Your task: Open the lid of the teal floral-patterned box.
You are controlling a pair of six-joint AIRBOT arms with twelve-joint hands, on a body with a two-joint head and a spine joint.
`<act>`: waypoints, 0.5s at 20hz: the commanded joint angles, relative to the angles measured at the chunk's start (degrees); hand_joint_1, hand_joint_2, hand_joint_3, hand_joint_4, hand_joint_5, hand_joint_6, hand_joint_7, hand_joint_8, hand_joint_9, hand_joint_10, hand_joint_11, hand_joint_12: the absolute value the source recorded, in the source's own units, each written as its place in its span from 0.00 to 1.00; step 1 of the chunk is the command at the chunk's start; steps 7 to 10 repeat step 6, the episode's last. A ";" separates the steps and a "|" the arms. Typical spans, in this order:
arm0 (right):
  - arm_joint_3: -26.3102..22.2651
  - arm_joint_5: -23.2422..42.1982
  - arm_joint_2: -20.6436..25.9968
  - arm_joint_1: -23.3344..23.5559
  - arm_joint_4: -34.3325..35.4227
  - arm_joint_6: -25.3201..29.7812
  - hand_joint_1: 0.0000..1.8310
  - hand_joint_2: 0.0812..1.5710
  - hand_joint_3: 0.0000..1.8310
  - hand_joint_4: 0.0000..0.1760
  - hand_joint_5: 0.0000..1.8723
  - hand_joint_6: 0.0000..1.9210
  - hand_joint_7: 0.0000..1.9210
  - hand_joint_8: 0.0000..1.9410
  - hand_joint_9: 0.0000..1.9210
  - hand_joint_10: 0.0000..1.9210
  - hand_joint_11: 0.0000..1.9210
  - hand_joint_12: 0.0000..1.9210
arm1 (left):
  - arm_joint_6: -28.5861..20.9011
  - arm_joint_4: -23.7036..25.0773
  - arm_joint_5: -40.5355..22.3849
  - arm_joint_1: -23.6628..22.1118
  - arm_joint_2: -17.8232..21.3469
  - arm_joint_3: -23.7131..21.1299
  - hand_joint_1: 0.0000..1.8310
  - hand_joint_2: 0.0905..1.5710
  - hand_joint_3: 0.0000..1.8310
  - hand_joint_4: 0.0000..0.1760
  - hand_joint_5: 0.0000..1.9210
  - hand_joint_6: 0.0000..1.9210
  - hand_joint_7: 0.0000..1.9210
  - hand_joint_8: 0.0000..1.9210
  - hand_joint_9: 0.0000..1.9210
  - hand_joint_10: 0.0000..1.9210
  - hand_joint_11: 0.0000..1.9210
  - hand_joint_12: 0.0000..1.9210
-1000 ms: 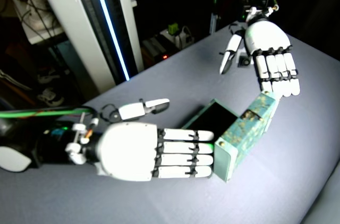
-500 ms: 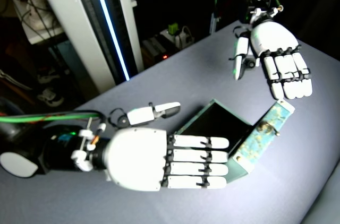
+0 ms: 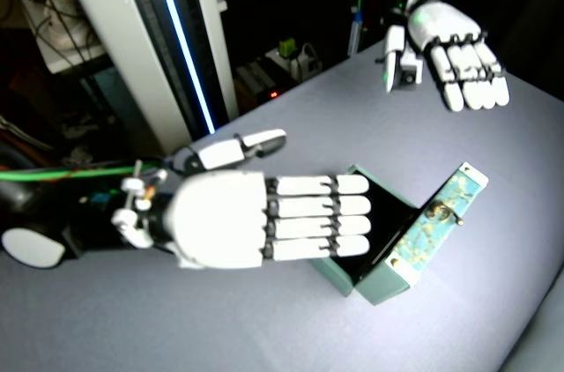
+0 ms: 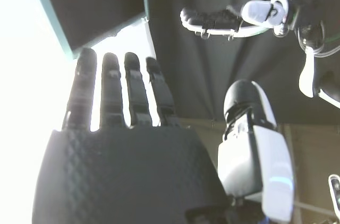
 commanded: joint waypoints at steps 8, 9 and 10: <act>-5.36 21.42 3.88 -4.07 7.24 -2.46 0.00 0.88 0.01 0.00 0.09 0.00 0.06 0.00 0.03 0.00 0.02 0.02 | -4.37 -3.49 -22.40 7.48 1.18 -2.15 0.02 0.94 0.00 0.00 0.02 0.00 0.00 0.00 0.00 0.00 0.00 0.01; -5.36 21.42 3.88 -4.07 7.24 -2.46 0.00 0.88 0.01 0.00 0.09 0.00 0.06 0.00 0.03 0.00 0.02 0.02 | -4.37 -3.49 -22.40 7.48 1.18 -2.15 0.02 0.94 0.00 0.00 0.02 0.00 0.00 0.00 0.00 0.00 0.00 0.01; -5.36 21.42 3.88 -4.07 7.24 -2.46 0.00 0.88 0.01 0.00 0.09 0.00 0.06 0.00 0.03 0.00 0.02 0.02 | -4.37 -3.49 -22.40 7.48 1.18 -2.15 0.02 0.94 0.00 0.00 0.02 0.00 0.00 0.00 0.00 0.00 0.00 0.01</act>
